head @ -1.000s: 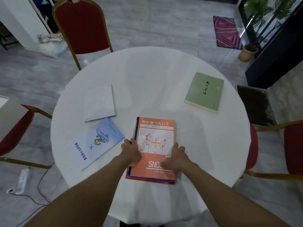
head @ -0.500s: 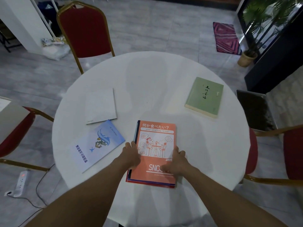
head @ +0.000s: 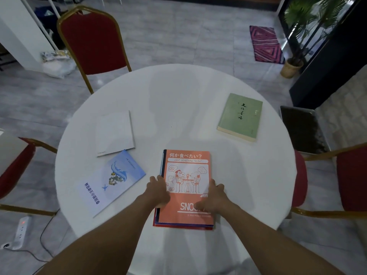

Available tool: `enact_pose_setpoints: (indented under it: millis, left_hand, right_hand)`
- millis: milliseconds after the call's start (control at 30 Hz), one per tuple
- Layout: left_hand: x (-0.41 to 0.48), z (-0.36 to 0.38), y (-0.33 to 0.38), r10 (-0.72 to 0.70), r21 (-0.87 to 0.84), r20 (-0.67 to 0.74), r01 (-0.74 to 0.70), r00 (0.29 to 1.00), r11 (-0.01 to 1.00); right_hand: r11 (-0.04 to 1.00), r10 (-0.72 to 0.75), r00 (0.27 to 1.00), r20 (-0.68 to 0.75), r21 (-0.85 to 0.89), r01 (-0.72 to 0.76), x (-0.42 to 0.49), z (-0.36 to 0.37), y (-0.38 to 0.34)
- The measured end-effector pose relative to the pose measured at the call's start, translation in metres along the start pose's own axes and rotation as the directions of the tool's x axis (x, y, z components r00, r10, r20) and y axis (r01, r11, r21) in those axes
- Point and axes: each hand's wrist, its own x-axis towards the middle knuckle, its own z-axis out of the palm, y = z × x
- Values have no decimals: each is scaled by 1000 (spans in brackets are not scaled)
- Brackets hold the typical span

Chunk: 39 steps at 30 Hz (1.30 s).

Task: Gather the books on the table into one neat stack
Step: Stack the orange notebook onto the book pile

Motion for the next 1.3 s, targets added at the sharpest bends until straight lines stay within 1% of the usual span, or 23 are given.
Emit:
enact_pose_setpoints:
  millis: [200,300,433,567,633,700,800,900,1000,1067,1167,1300]
  left_hand:
    - [-11,25,47,83,15,5,-83,997,996]
    - [-15,39,76,140,47,25,-142,990,989]
    - [-17,56,105,189,84,69,-195,980,977]
    - [-14,59,116,174,49,100,-180,980,983]
    - [-10,55,115,192,44,127,-199,973,979]
    - [-5,49,115,214,60,119,-223,969,973]
    - [6,38,120,263,78,8,-263,965,962]
    - [26,20,136,345,93,-71,-338,936,937]
    - [52,-3,158,375,79,-95,-368,922,926]
    - [71,-19,175,369,54,-111,-365,923,929]
    - [102,-37,200,402,54,-137,-398,905,916]
    - [141,-54,228,428,47,-130,-426,894,904]
  right_hand:
    - [998,36,999,12,45,-36,-8,-39,47]
    - [997,69,997,29,40,-70,-14,-62,73]
    - [992,101,994,33,77,-103,-18,-83,102]
    - [991,113,993,26,75,-114,-17,-87,112]
    - [993,111,994,26,40,-112,-17,-88,112]
    - [994,103,994,21,44,-104,-15,-91,111]
    - [989,100,993,-58,111,-94,-6,-101,103]
    - [985,121,980,-156,143,-99,13,-118,92]
    - [979,145,961,-234,175,-105,33,-140,79]
    - [970,151,956,-251,225,-94,49,-155,70]
    - [949,152,947,-282,308,-61,75,-179,58]
    - [928,167,919,-356,373,-24,113,-201,40]
